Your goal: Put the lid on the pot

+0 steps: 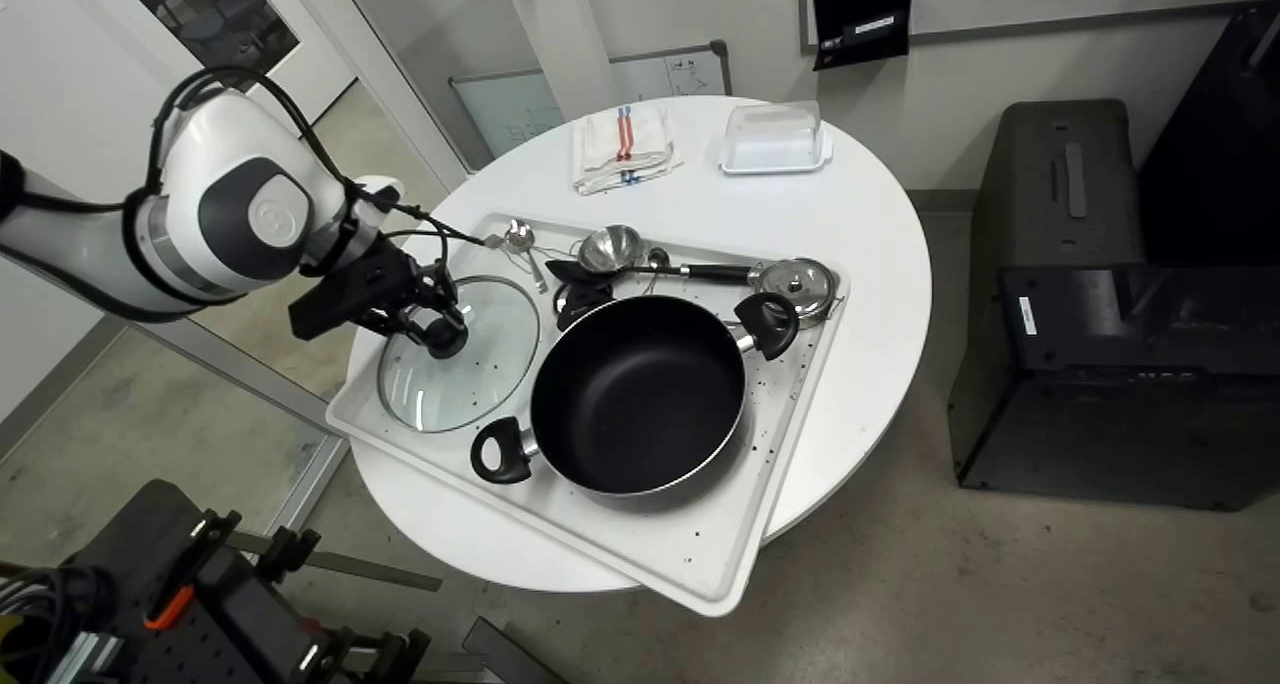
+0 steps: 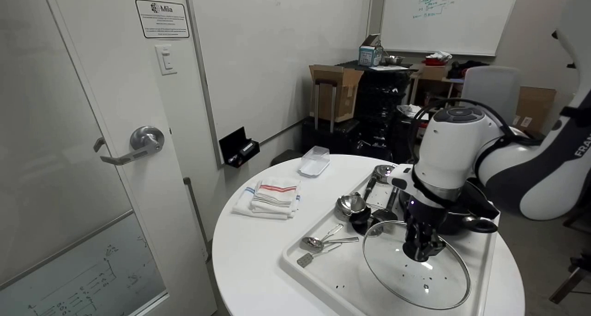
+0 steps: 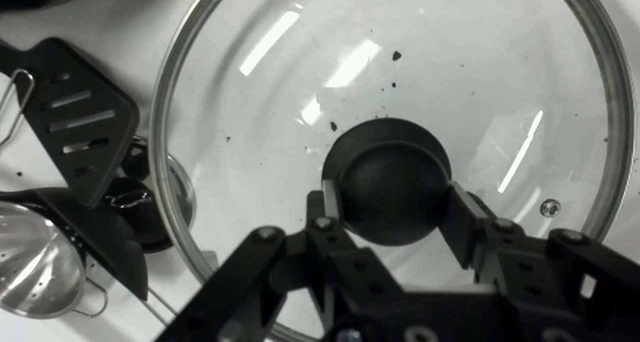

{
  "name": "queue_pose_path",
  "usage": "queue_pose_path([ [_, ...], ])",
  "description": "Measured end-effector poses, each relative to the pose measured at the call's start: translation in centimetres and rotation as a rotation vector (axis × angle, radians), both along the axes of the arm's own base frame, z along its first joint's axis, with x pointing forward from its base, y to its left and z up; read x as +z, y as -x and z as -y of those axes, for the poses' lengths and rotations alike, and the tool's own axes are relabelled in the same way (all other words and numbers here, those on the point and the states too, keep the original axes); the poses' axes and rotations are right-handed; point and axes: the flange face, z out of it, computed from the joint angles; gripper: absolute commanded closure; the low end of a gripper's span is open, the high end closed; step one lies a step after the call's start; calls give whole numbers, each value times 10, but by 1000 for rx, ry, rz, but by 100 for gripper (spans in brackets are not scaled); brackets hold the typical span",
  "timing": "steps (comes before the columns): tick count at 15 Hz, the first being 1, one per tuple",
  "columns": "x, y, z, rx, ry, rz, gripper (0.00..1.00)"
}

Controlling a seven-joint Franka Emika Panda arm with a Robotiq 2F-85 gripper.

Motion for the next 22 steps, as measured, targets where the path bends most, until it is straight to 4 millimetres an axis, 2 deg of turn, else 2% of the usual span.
queue_pose_path([
  [6,49,-15,13,-104,-20,1,75],
  [11,88,-35,43,-241,-44,20,75],
  [15,105,-52,81,-348,-41,25,75],
  [22,116,-71,159,-517,-1,33,75],
])
